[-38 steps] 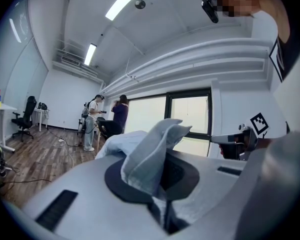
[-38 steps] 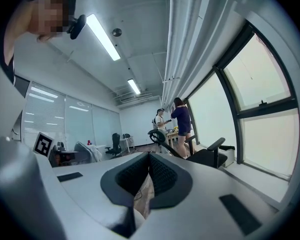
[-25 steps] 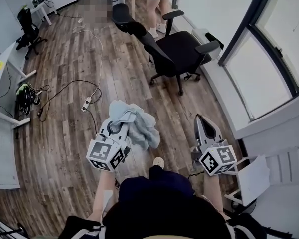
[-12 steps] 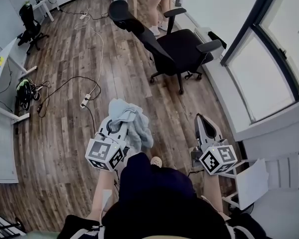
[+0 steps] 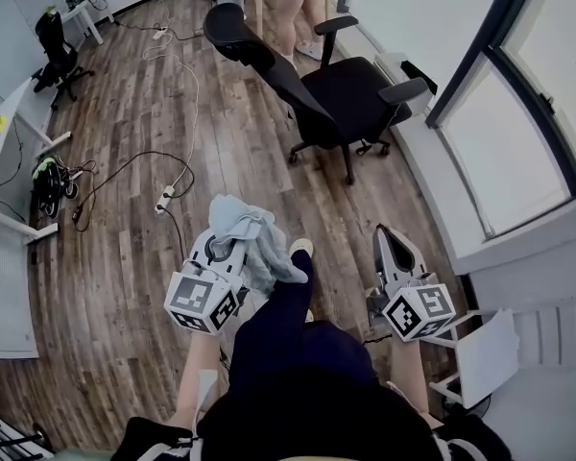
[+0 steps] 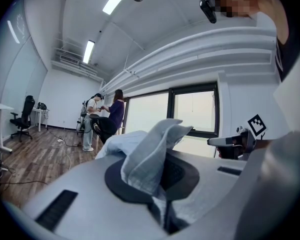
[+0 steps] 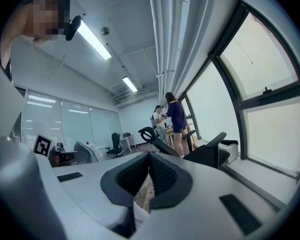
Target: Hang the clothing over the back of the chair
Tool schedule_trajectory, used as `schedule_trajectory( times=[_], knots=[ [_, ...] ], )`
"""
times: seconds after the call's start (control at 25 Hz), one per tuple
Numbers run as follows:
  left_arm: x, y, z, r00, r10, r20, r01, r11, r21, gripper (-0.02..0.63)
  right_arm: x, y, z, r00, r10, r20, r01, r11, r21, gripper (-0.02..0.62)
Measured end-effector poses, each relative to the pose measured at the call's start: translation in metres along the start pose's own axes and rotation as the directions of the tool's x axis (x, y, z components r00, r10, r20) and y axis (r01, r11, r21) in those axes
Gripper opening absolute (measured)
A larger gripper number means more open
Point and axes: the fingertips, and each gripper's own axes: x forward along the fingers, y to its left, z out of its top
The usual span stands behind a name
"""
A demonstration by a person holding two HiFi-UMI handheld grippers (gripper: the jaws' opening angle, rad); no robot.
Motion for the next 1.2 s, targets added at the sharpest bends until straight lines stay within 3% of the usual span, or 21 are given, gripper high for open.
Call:
schedule_trajectory(
  times=[0.32, 1.2],
  knots=[
    [0.052, 0.011, 0.005, 0.999, -0.038, -0.014, 0.038, 0.999, -0.007, 0.021, 0.031, -0.032, 0.008, 0.999, -0.04, -0.007, 0.04, 0.999, 0.017, 0.026],
    [0.241, 0.106, 0.046, 0.996, -0.084, 0.002, 0.084, 0.996, 0.011, 0.021, 0.214, -0.115, 0.066, 0.999, -0.05, 0.007, 0.05, 0.999, -0.017, 0.026]
  ],
)
